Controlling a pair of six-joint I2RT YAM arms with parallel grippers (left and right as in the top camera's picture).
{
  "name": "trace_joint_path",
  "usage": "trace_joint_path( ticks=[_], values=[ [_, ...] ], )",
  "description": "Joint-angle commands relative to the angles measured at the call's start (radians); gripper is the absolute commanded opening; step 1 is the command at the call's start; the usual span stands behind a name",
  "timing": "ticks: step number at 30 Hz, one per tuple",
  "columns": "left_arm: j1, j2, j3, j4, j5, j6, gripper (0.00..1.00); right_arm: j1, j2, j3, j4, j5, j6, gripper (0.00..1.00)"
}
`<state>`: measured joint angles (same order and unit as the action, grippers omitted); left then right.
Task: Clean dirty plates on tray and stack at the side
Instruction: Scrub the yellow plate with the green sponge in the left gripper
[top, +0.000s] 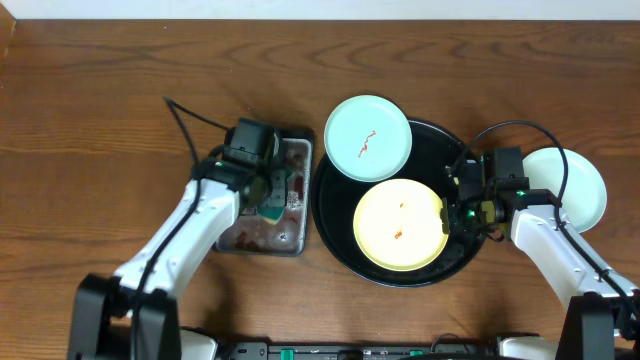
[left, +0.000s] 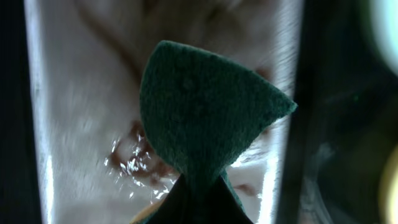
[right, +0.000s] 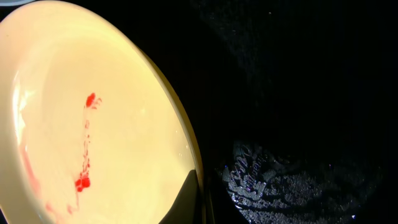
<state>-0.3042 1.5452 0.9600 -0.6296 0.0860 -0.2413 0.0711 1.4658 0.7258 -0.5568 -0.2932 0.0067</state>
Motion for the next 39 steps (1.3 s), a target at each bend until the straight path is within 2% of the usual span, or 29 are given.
trace_joint_path(
  ticks=[1, 5, 8, 12, 24, 32, 36, 39],
  values=[
    [-0.019, 0.017, 0.067, -0.055, -0.072, -0.044, 0.07, 0.009, -0.001, -0.006, 0.004, -0.022, 0.004, 0.01],
    [-0.058, 0.015, 0.159, -0.118, -0.072, -0.03, 0.07, 0.009, -0.001, -0.006, 0.007, -0.023, 0.005, 0.01],
    [-0.125, 0.015, 0.225, -0.129, -0.064, -0.07, 0.07, 0.009, -0.001, -0.006, 0.006, -0.022, 0.008, 0.01],
    [-0.196, 0.026, 0.226, -0.041, 0.056, -0.083, 0.07, 0.009, -0.001, -0.006, 0.006, -0.023, 0.007, 0.01],
    [-0.425, 0.214, 0.225, 0.279, 0.289, -0.326, 0.08, 0.009, -0.001, -0.006, -0.001, -0.023, 0.008, 0.01],
    [-0.571, 0.331, 0.225, 0.397, 0.286, -0.363, 0.08, 0.009, -0.001, -0.012, -0.011, -0.022, 0.038, 0.01],
    [-0.594, 0.375, 0.225, 0.363, 0.217, -0.363, 0.08, 0.009, -0.001, -0.037, 0.0, -0.022, 0.038, 0.01],
    [-0.581, 0.384, 0.225, 0.284, 0.105, -0.363, 0.08, 0.009, -0.001, -0.064, 0.014, -0.016, 0.038, 0.01]
  ],
)
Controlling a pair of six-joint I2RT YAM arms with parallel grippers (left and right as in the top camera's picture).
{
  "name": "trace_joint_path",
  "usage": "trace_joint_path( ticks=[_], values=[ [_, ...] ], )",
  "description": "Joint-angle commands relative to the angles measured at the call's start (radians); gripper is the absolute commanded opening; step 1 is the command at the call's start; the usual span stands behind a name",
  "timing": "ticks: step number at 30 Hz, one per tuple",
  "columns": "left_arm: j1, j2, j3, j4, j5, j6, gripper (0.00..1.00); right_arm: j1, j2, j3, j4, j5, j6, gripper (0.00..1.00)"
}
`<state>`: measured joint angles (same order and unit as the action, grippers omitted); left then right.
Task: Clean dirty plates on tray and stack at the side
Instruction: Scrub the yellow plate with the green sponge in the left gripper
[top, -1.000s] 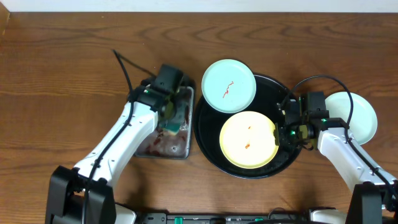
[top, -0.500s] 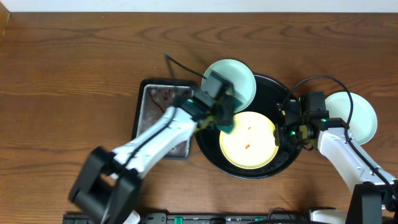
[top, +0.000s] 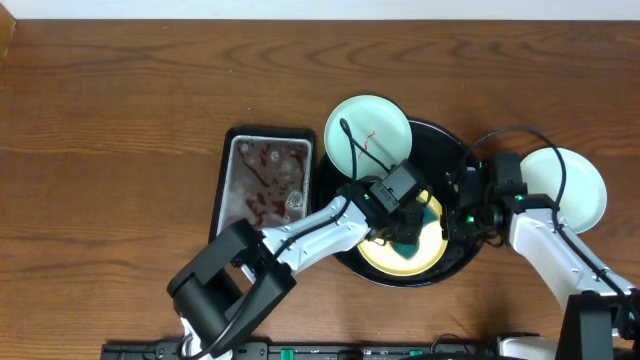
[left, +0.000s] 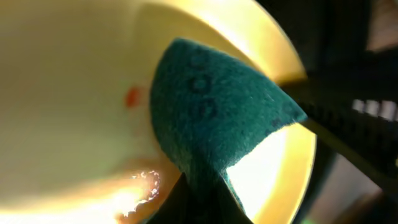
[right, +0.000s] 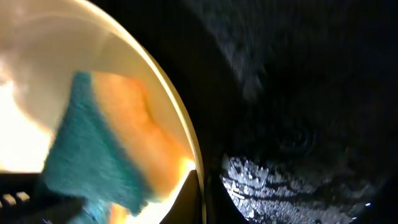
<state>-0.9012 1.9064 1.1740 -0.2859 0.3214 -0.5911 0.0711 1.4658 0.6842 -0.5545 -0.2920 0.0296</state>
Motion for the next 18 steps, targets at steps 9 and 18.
trace_joint_path(
  ticks=[9, 18],
  values=[
    [0.124, -0.074, 0.012, -0.169, -0.197, 0.015, 0.07, 0.009, -0.001, -0.04, 0.032, 0.0, 0.037, 0.01],
    [0.074, -0.18, 0.012, -0.055, -0.15, 0.014, 0.07, 0.009, -0.001, -0.04, 0.034, -0.001, 0.037, 0.01]
  ],
)
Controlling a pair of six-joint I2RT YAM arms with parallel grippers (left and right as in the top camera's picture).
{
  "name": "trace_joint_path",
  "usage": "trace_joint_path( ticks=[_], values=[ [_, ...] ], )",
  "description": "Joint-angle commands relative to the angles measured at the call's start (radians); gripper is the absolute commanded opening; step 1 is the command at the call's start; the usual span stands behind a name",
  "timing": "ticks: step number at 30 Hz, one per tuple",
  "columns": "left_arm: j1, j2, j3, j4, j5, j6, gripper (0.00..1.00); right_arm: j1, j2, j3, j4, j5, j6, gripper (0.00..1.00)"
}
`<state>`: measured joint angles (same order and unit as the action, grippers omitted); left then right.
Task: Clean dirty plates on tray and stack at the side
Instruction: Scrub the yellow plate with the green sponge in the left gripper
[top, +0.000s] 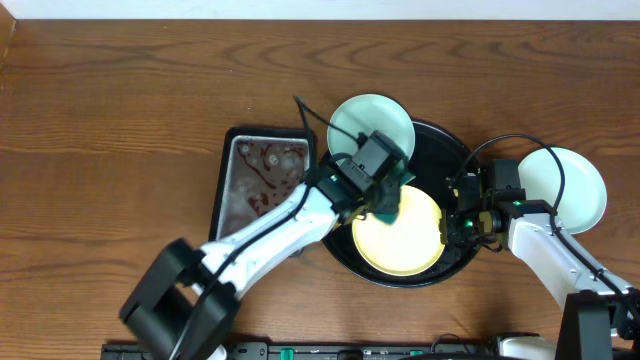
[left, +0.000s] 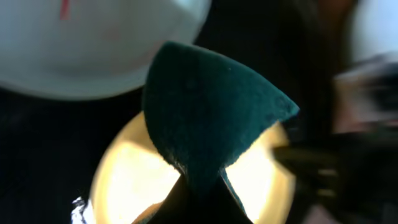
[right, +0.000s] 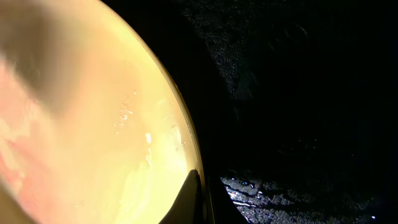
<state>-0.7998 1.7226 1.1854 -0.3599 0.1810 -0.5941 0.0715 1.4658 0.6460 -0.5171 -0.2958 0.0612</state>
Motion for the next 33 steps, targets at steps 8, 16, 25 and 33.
trace_joint_path(
  ticks=[8, 16, 25, 33],
  values=[
    [-0.079, 0.15, 0.0, 0.062, -0.009, 0.013, 0.08, 0.009, -0.001, -0.002, -0.003, 0.0, 0.013, 0.01],
    [-0.068, 0.188, 0.0, -0.068, -0.026, 0.105, 0.08, 0.009, -0.001, -0.002, -0.005, 0.0, 0.013, 0.01],
    [0.006, 0.039, 0.001, -0.194, -0.058, 0.157, 0.07, 0.008, -0.001, -0.002, 0.004, 0.002, 0.013, 0.01],
    [0.091, -0.165, 0.001, -0.247, -0.067, 0.156, 0.07, 0.009, -0.001, -0.002, 0.04, 0.01, 0.013, 0.15]
  ],
)
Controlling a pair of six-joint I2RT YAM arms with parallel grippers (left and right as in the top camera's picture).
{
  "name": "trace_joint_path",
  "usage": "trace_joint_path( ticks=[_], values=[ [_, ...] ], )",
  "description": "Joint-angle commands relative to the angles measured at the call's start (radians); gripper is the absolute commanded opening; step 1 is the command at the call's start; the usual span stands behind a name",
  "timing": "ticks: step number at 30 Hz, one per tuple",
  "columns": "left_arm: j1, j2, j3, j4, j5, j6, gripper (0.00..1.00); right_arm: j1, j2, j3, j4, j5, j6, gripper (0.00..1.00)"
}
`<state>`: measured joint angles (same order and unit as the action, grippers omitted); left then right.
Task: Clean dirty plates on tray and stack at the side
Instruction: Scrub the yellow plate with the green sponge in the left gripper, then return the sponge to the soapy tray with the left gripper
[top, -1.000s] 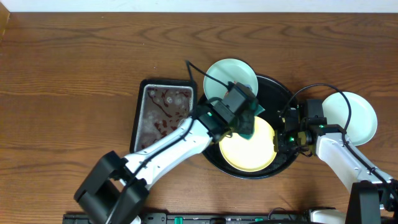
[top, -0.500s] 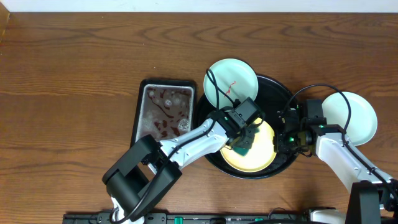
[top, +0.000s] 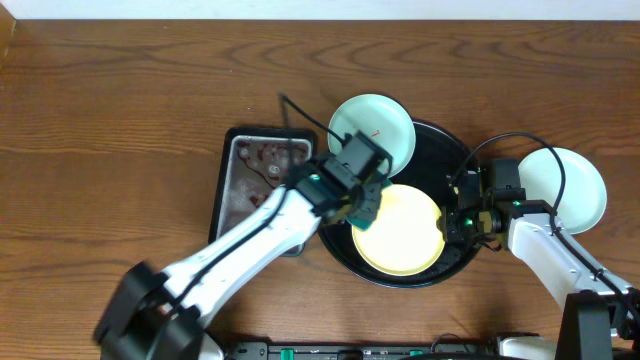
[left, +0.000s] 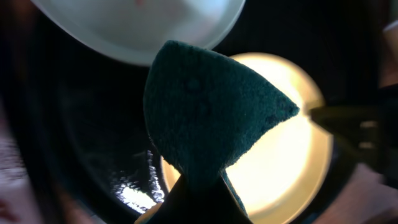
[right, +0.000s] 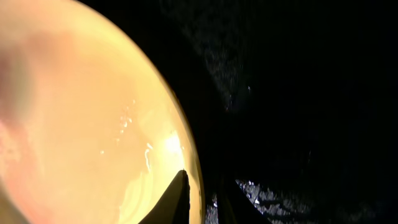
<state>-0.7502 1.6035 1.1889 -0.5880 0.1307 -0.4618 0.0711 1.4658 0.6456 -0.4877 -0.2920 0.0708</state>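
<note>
A yellow plate (top: 405, 238) lies in the round black tray (top: 442, 142); no red spots show on it from overhead, and it looks wet in the right wrist view (right: 81, 124). My left gripper (top: 362, 200) is shut on a green sponge (left: 205, 118) over the plate's left rim. A pale green plate (top: 372, 130) with a red streak rests on the tray's upper left rim. My right gripper (right: 202, 194) sits at the yellow plate's right rim, its fingers slightly apart with the rim between them.
A rectangular metal pan (top: 262, 180) holding reddish water stands left of the black tray. Another pale green plate (top: 572, 185) lies on the wooden table at the right, beside my right arm.
My left gripper with the sponge has shifted from the yellow plate's upper left edge to its left rim. The right gripper's fingers, closed on the plate's rim before, now stand apart around it.
The sponge first hung in my left gripper over the metal pan, while the yellow plate bore red spots and my right gripper held its rim. Then the sponge was on the plate. Later it was at the plate's upper left edge, the spots gone.
</note>
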Motion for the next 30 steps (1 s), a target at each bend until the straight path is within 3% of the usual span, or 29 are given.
trace_joint_path(
  ticks=[1, 12, 24, 25, 28, 30],
  values=[
    [0.064, -0.056, -0.003, -0.033, -0.026, 0.024, 0.07, 0.009, -0.001, -0.002, 0.019, 0.006, 0.003, 0.15],
    [0.345, 0.009, -0.012, -0.136, -0.072, 0.024, 0.08, 0.009, -0.001, -0.027, 0.08, 0.003, 0.003, 0.18],
    [0.412, 0.209, -0.013, -0.128, -0.072, 0.051, 0.08, 0.009, -0.001, -0.073, 0.111, 0.003, 0.004, 0.16],
    [0.413, 0.216, -0.013, -0.128, -0.073, 0.051, 0.1, 0.009, -0.001, -0.073, 0.111, 0.003, 0.004, 0.16],
    [0.413, 0.22, -0.013, -0.129, -0.096, 0.051, 0.44, 0.009, -0.001, -0.073, 0.111, 0.003, 0.004, 0.15],
    [0.413, 0.22, -0.013, -0.132, -0.124, 0.051, 0.56, 0.009, -0.001, -0.073, 0.111, 0.003, 0.004, 0.15]
  ],
)
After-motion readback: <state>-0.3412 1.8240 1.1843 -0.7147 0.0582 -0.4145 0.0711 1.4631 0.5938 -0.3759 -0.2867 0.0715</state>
